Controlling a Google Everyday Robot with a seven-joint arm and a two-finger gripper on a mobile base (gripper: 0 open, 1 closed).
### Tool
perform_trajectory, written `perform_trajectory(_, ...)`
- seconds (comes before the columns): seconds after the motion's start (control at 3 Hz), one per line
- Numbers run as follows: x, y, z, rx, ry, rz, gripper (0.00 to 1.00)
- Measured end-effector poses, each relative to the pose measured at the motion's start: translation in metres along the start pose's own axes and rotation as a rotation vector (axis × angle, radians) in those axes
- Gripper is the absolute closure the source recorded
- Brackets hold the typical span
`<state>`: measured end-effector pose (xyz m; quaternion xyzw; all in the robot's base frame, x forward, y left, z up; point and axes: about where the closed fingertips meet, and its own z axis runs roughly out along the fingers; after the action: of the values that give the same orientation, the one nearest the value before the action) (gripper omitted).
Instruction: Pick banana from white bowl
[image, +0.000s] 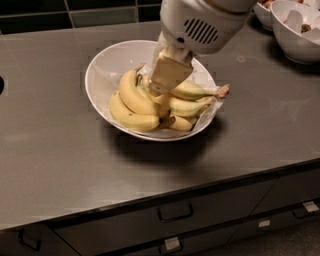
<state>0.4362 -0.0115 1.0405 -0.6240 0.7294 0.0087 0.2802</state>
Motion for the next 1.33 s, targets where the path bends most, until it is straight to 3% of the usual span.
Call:
perform_trajectory(0.33,0.013,-0.005,-0.019,-0.002,-0.124,-0.026,1.0)
perform_trajectory(1.0,0.036,-0.002,-0.024,-0.186,-0.39,-0.136,1.0)
perform_trajectory(1.33,0.03,0.009,-0.033,-0.239,-0.493,-0.267,1.0)
